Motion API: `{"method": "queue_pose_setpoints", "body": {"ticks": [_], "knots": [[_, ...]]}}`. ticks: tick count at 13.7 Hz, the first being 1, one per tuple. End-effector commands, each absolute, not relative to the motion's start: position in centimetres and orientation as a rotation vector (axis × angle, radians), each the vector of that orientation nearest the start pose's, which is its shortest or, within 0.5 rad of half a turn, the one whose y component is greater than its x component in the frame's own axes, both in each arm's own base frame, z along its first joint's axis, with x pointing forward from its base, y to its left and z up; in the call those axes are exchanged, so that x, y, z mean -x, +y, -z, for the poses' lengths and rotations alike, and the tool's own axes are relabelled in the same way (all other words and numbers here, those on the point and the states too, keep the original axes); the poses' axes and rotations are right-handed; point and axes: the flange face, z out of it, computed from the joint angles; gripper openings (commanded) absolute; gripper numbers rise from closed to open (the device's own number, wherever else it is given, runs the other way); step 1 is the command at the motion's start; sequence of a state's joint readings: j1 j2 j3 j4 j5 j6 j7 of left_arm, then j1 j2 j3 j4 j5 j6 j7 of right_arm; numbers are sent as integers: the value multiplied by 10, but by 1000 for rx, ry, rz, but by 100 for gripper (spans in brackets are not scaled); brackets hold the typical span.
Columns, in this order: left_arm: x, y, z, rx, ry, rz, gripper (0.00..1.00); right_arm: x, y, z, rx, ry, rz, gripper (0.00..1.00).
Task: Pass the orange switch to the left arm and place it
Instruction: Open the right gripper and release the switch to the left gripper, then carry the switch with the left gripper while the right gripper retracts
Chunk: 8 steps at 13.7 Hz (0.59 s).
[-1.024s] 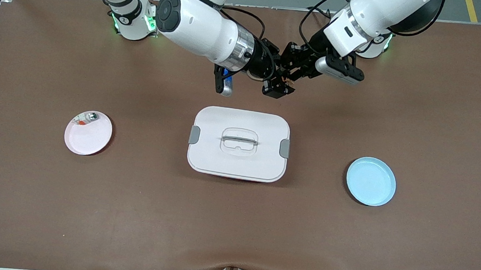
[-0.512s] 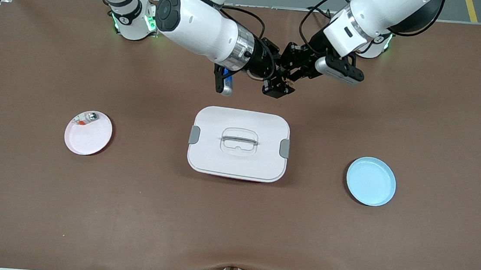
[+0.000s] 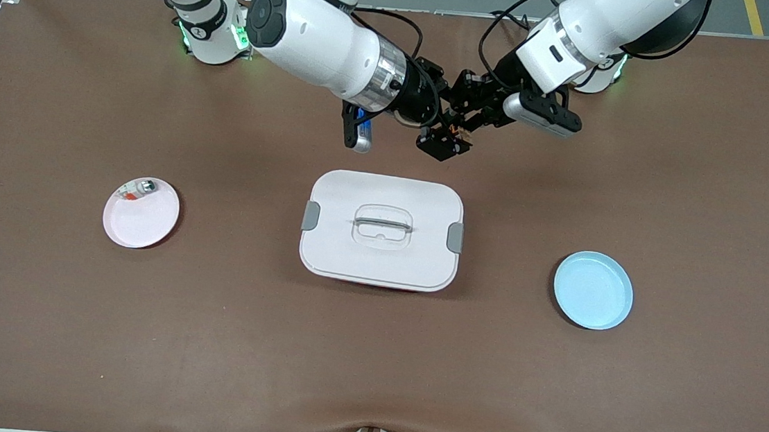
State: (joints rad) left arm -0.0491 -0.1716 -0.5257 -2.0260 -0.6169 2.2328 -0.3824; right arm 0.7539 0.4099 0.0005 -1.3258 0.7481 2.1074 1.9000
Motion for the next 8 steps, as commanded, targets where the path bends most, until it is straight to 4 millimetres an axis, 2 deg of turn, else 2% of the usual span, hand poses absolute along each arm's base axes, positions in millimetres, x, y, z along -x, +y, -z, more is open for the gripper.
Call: {"method": "queue_pose_setpoints", "body": {"ticks": [1,3,5,6,8], "knots": [[-447,-318,-549,-2633,65,-184,0,-511,503,-565,1875,1651,-801,100],[-450,-311,-542,-2696,-13,-208,0,-520,484,-579,1854,1652,-772,100],[-463,-295,-529,-2749,-85,-209,0,-529,463,-592,1842,1659,-763,100],[-468,-288,-523,-2778,-134,-209,0,-534,448,-598,1872,1637,-761,100],[-484,-262,-511,-2838,-230,-204,0,-534,425,-603,1982,1564,-778,100]]}}
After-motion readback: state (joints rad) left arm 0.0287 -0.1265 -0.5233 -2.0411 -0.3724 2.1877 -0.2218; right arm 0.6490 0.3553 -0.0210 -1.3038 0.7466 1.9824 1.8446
